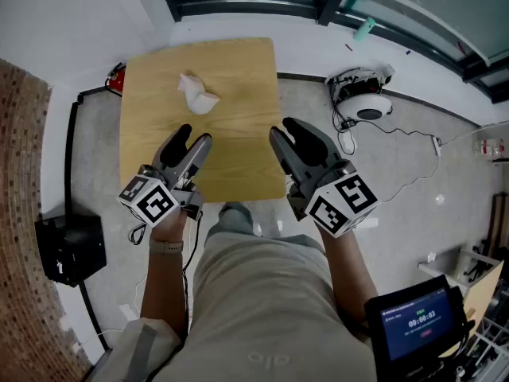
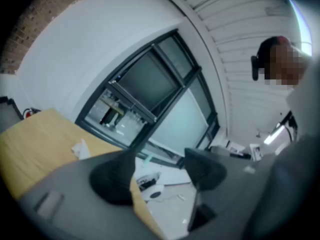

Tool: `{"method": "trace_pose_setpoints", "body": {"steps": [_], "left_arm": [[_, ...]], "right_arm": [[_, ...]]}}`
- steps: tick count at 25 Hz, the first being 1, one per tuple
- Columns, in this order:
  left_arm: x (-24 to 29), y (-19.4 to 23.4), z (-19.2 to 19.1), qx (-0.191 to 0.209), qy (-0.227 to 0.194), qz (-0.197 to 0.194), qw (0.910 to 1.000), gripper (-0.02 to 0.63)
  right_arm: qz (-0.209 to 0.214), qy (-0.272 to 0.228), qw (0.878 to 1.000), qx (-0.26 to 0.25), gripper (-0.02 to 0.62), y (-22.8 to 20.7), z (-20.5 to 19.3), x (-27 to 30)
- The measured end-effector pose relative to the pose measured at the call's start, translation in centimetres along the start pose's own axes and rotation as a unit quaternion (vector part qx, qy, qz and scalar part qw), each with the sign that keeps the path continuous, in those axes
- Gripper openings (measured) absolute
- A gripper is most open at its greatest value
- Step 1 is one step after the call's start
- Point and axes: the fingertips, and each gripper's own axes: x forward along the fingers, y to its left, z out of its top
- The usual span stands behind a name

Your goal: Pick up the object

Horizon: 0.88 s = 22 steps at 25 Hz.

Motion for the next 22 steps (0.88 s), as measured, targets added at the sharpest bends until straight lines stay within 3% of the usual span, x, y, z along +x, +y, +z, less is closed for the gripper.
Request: {"method": "trace_pose_setpoints", "body": {"steps": [6, 13, 15, 18, 22], "left_arm": [[0.4, 13.1, 5.4, -0.018, 0.006, 0.035, 0.9992, 0.305], [6.0, 23.3, 3.2, -0.025, 0.085, 0.091, 0.9919, 0.341], [7.9, 25.4, 2.6, 0.009, 0.119, 0.119, 0.9857, 0.349], [10.4, 28.4, 1.1, 0.051, 0.182, 0.157, 0.9693, 0.372], [13.1, 30.6, -2.5, 0.002, 0.241, 0.174, 0.955, 0.389]], "right_arm": [[-0.004, 0.041, 0.999, -0.035, 0.121, 2.7, 0.2, 12.4], [-0.013, 0.109, 0.993, -0.032, 0.121, 0.7, -2.6, 18.6], [-0.009, 0.128, 0.991, -0.025, 0.121, 0.0, -3.7, 19.7], [0.001, 0.155, 0.988, -0.023, 0.121, -0.7, -5.4, 21.3], [0.008, 0.171, 0.985, -0.005, 0.121, -1.4, -6.8, 23.1]]}}
